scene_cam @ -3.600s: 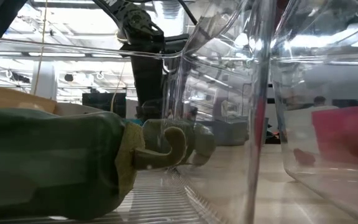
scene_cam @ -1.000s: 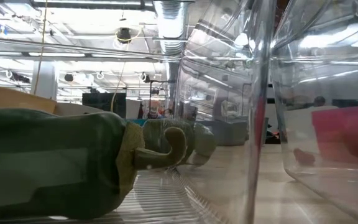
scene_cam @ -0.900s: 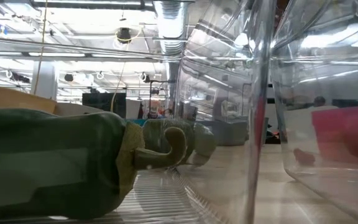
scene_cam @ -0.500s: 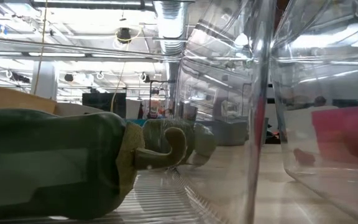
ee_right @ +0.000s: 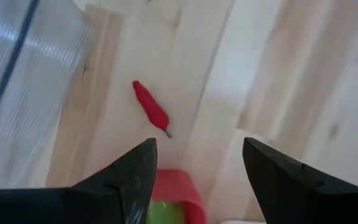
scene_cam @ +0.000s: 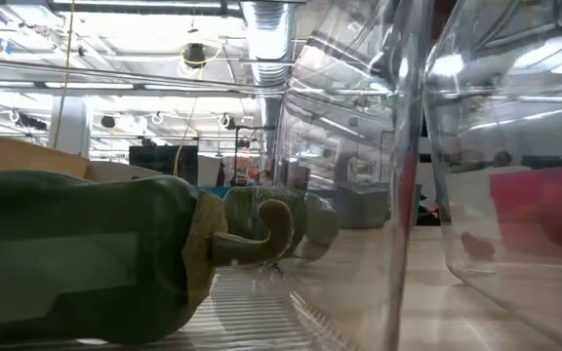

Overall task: Sort produce into baskets
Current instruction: Put the red chili pepper into the left transparent bin

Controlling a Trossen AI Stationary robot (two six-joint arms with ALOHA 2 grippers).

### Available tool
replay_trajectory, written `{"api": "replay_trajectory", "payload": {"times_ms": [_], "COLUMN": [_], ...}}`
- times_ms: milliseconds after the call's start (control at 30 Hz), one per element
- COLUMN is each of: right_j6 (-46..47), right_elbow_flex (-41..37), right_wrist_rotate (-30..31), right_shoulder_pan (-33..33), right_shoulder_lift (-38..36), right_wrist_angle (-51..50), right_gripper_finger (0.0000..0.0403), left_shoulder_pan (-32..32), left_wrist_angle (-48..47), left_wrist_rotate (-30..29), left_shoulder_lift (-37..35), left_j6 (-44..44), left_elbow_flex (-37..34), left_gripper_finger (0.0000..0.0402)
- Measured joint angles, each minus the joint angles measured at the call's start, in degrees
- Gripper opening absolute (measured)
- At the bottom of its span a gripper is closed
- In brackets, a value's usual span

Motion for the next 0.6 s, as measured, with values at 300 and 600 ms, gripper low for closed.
{"api": "replay_trajectory", "payload": {"times_ms": [300, 600], "right_j6": [-5.82, -12.11], "right_elbow_flex": [-0.13, -0.13], "right_wrist_rotate": [-1.40, -2.49], "right_shoulder_pan": [1.86, 2.14], "right_shoulder_lift": [9.31, 16.63], "right_wrist_angle": [0.01, -0.26], "right_gripper_finger": [0.0265, 0.0265], "left_shoulder_pan": [1.01, 0.96], "left_wrist_angle": [1.78, 1.99], "left_wrist_rotate": [-0.07, 0.04], "left_shoulder_lift": [0.04, 0.07], "left_j6": [2.18, 2.50], "left_elbow_flex": [0.00, -0.01], "left_gripper_finger": [0.0168, 0.0168]}}
